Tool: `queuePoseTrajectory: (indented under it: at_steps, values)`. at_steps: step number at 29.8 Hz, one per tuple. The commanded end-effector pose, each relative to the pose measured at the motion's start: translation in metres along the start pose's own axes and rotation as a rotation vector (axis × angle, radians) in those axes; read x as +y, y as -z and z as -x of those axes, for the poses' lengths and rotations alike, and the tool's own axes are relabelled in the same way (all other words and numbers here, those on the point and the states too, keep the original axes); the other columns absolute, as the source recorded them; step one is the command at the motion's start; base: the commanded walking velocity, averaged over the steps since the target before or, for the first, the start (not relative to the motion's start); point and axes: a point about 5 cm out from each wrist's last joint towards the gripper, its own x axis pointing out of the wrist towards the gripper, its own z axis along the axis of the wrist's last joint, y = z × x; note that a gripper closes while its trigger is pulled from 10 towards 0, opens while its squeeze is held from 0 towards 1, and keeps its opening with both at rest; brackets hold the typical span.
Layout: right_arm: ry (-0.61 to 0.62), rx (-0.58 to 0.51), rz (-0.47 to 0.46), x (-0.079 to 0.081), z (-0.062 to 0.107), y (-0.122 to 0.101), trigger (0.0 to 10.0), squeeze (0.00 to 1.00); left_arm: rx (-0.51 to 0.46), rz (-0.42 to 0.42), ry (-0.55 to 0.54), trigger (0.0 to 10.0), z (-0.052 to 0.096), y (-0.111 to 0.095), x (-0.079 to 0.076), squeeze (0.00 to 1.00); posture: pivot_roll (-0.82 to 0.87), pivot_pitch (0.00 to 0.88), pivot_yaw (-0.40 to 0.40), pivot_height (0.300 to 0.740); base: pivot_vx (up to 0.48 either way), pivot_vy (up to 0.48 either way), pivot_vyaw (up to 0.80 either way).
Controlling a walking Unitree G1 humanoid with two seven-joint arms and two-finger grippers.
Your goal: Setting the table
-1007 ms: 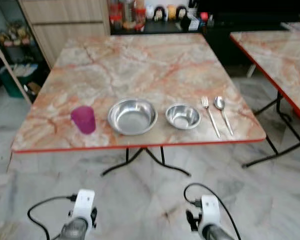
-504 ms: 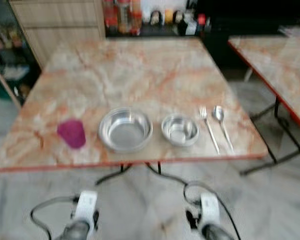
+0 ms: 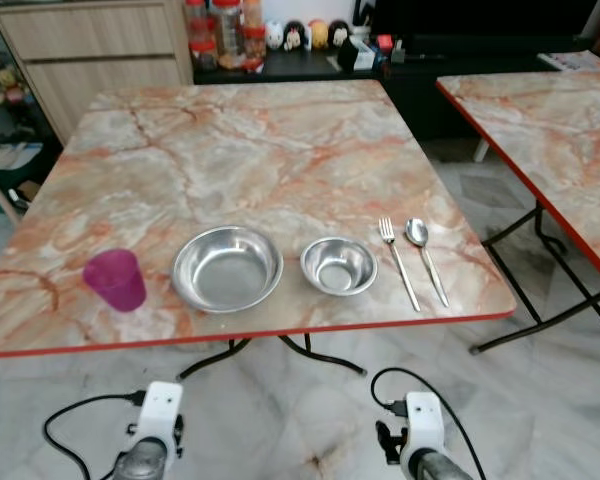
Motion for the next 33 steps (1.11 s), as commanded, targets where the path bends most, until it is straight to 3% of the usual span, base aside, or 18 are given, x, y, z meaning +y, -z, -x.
queuePoseTrajectory:
  at_steps: [1, 4, 6, 7, 8, 10, 11, 12, 15, 17, 21, 24, 25, 26, 30, 33]
  values:
    - [0.001, 0.016, 0.005, -0.002, 0.001, 0.004, 10.0, 0.00, -0.050, -0.066, -0.029, 10.0, 0.000, -0.003, 0.004, 0.00, 0.11, 0.111, -0.019, 0.740, 0.000, 0.000, 0.00]
    - [0.001, 0.016, 0.005, -0.002, 0.001, 0.004, 10.0, 0.00, -0.052, -0.069, -0.031, 10.0, 0.001, -0.004, 0.004, 0.00, 0.11, 0.111, -0.019, 0.740, 0.000, 0.000, 0.00]
    - [-0.004, 0.025, 0.016, -0.002, 0.001, 0.006, 10.0, 0.00, -0.164, -0.070, -0.213, 10.0, 0.006, -0.005, 0.047, 0.00, 0.14, 0.127, -0.026, 0.740, 0.000, 0.000, 0.00]
    - [-0.004, 0.025, 0.016, -0.002, 0.001, 0.006, 10.0, 0.00, -0.164, -0.070, -0.213, 10.0, 0.006, -0.005, 0.047, 0.00, 0.14, 0.127, -0.026, 0.740, 0.000, 0.000, 0.00]
    - [-0.006, 0.027, 0.019, -0.002, 0.002, 0.007, 10.0, 0.00, -0.197, -0.061, -0.262, 10.0, 0.009, -0.006, 0.059, 0.00, 0.14, 0.131, -0.030, 0.740, 0.000, 0.000, 0.00]
    - [-0.008, 0.029, 0.021, -0.002, 0.002, 0.007, 10.0, 0.00, -0.213, -0.066, -0.312, 10.0, 0.012, -0.006, 0.068, 0.00, 0.15, 0.135, -0.033, 0.740, 0.000, 0.000, 0.00]
    - [-0.011, 0.030, 0.026, -0.002, 0.002, 0.008, 10.0, 0.00, -0.229, -0.069, -0.399, 10.0, 0.015, -0.007, 0.081, 0.00, 0.15, 0.140, -0.036, 0.740, 0.000, 0.000, 0.00]
    - [-0.011, 0.030, 0.026, -0.002, 0.002, 0.008, 10.0, 0.00, -0.229, -0.069, -0.399, 10.0, 0.015, -0.007, 0.081, 0.00, 0.15, 0.140, -0.036, 0.740, 0.000, 0.000, 0.00]
    - [-0.013, 0.032, 0.032, -0.003, 0.002, 0.008, 10.0, 0.00, -0.273, -0.020, -0.654, 10.0, 0.025, -0.015, 0.114, 0.00, 0.16, 0.149, -0.045, 0.740, 0.000, 0.000, 0.00]
    - [-0.016, 0.034, 0.039, -0.003, 0.002, 0.008, 10.0, 0.00, -0.307, -0.011, -0.715, 10.0, 0.028, -0.022, 0.122, 0.00, 0.16, 0.151, -0.047, 0.740, 0.000, 0.000, 0.00]
    - [-0.023, 0.031, 0.049, -0.003, 0.002, 0.007, 10.0, 0.00, -0.492, 0.042, -0.871, 10.0, 0.037, -0.067, 0.145, 0.00, 0.15, 0.150, -0.052, 0.740, 0.000, 0.000, 0.00]
    - [-0.022, 0.030, 0.050, -0.003, 0.002, 0.006, 10.0, 0.00, -0.556, 0.062, -0.924, 10.0, 0.042, -0.084, 0.153, 0.00, 0.15, 0.149, -0.055, 0.740, 0.000, 0.000, 0.00]
    - [-0.021, 0.028, 0.049, -0.003, 0.001, 0.005, 10.0, 0.00, -0.598, 0.091, -0.958, 10.0, 0.047, -0.096, 0.158, 0.00, 0.15, 0.148, -0.056, 0.740, 0.000, 0.000, 0.00]
    - [-0.021, 0.023, 0.045, -0.003, 0.001, 0.004, 10.0, 0.00, -0.693, 0.143, -0.997, 10.0, 0.056, -0.123, 0.167, 0.00, 0.15, 0.149, -0.058, 0.740, 0.000, 0.000, 0.00]
    - [-0.024, 0.025, 0.056, -0.003, 0.001, 0.003, 10.0, 0.00, -0.928, 0.201, -0.896, 10.0, 0.070, -0.186, 0.167, 0.00, 0.16, 0.150, -0.063, 0.740, 0.000, 0.000, 0.00]
    - [-0.025, 0.025, 0.059, -0.003, 0.001, 0.003, 10.0, 0.00, -1.042, 0.206, -0.678, 10.0, 0.076, -0.226, 0.149, 0.00, 0.15, 0.146, -0.060, 0.740, 0.000, 0.000, 0.00]
